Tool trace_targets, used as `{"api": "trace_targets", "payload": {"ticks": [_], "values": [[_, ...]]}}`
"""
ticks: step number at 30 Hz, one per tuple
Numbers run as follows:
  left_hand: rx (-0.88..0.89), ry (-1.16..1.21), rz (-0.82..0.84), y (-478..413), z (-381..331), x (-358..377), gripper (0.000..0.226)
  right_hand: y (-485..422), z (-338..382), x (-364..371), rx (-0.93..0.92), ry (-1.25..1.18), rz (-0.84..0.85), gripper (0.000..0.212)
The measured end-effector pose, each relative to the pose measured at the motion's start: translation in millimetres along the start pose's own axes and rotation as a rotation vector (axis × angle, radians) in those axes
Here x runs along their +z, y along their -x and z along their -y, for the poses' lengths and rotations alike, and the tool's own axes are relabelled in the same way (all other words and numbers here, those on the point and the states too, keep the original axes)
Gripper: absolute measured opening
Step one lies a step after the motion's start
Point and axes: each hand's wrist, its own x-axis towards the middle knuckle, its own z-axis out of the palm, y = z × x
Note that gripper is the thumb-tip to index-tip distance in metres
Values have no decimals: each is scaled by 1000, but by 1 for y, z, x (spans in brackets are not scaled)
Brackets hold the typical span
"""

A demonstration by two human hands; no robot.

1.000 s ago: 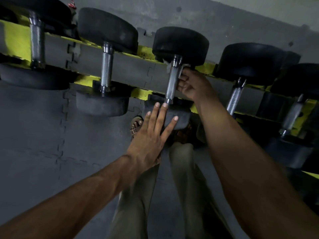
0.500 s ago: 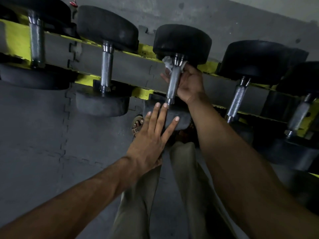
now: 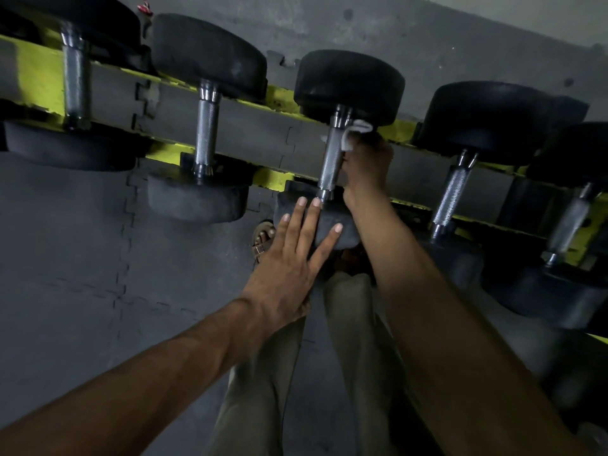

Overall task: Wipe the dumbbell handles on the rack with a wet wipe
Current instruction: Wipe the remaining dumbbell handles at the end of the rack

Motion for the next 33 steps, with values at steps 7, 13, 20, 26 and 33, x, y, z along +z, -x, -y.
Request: {"api": "trace_targets", "payload": {"ticks": [7, 13, 20, 26, 33], "values": [[-11, -6, 12, 0, 0, -2, 114, 20, 8, -24, -1091, 1103, 192, 21], [-6, -11, 15, 0, 1, 0, 134, 16, 17, -35, -1186, 1564, 520, 26], [-27, -2, -10, 0, -1, 1, 132, 19, 81, 11, -954, 1998, 1005, 19], [-67, 26, -16, 8, -11, 5, 107, 52, 54, 45, -411, 2178, 1070, 33], [-90, 7, 15, 9, -14, 13, 113, 43, 56, -28, -832, 1627, 1067, 2]]}}
